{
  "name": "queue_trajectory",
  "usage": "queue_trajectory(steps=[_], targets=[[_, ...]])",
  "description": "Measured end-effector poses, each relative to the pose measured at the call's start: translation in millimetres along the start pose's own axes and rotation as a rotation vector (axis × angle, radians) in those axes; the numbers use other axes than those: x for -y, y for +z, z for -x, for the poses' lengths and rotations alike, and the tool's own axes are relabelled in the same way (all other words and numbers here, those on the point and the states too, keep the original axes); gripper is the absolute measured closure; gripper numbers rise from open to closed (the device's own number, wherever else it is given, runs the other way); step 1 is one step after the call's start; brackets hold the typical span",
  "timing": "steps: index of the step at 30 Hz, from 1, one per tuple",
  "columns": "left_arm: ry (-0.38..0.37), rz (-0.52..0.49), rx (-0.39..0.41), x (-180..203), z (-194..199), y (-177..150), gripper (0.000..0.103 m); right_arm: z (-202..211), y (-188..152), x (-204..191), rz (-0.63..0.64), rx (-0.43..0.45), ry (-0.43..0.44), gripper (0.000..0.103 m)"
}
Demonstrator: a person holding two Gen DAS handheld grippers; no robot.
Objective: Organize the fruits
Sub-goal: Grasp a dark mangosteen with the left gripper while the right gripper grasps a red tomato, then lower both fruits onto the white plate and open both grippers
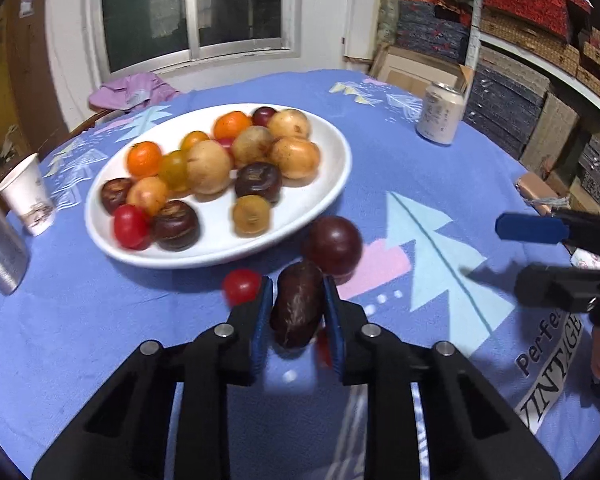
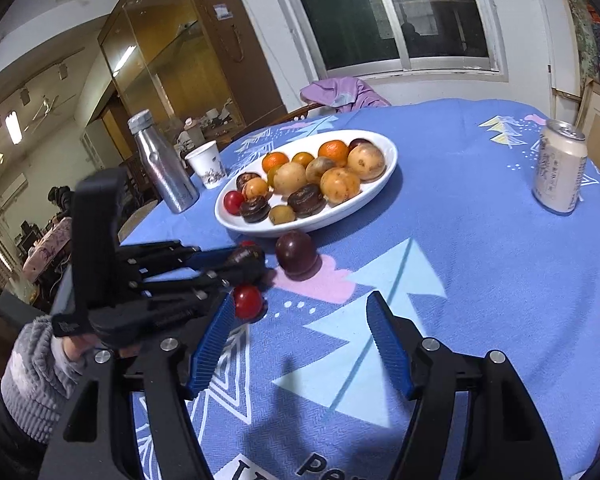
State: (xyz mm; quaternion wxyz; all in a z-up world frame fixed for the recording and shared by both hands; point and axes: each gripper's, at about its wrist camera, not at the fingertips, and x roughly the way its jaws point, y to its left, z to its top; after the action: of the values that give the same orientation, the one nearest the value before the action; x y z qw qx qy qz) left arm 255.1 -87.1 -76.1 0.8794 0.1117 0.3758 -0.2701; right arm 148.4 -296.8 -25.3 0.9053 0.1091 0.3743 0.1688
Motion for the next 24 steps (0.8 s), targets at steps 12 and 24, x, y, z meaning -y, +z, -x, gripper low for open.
queue_trajectory(steps=[12, 24], targets=[[0.06, 0.128, 0.039, -52.8, 35.5, -27.7, 0.08, -83.7, 4.7, -72.0, 0.224, -0.162, -0.082, 0.057], [0.051, 0.106, 0.084, -54.1, 40.2, 21.0, 0.08, -56.3, 46.5, -46.3, 0.14, -0.049, -0.062, 0.074]])
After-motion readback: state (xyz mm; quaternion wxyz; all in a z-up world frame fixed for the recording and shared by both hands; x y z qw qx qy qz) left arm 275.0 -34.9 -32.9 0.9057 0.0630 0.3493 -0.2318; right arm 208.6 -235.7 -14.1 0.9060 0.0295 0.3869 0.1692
